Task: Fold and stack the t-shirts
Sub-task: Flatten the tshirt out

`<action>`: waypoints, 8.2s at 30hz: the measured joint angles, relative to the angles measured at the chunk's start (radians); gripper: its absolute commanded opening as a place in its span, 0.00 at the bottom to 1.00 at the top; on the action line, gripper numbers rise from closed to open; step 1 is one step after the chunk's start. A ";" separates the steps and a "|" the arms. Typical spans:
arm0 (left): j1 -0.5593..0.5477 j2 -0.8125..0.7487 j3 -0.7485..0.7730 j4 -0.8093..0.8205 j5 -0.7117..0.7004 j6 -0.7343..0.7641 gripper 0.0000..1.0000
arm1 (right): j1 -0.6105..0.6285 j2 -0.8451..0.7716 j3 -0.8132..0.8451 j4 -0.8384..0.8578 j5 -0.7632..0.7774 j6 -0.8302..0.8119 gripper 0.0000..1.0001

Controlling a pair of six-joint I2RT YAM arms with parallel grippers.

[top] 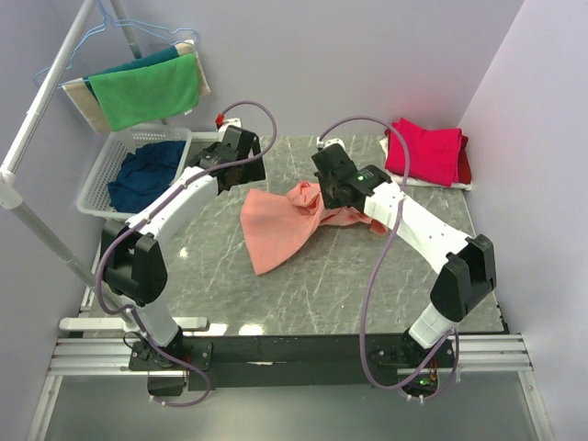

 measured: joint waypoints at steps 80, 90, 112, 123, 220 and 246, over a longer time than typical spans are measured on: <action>-0.352 0.272 -0.249 0.415 0.033 -0.009 0.53 | -0.346 0.351 0.305 0.119 -0.576 0.271 0.00; -0.352 0.275 -0.231 0.354 -0.076 -0.036 0.01 | -0.355 0.351 0.288 0.119 -0.576 0.272 0.00; -0.196 -0.161 -0.174 0.057 -0.323 -0.116 0.01 | -0.394 0.236 0.099 0.090 -0.456 0.299 0.00; -0.098 -0.181 -0.182 0.011 -0.355 -0.115 0.01 | -0.413 0.176 0.019 0.088 -0.343 0.324 0.00; -0.052 0.082 -0.221 -0.008 0.423 -0.193 0.46 | -0.388 0.449 0.082 0.320 -0.512 0.383 0.00; -0.071 0.201 -0.213 -0.072 0.364 -0.264 0.46 | -0.404 0.449 0.082 0.319 -0.516 0.380 0.00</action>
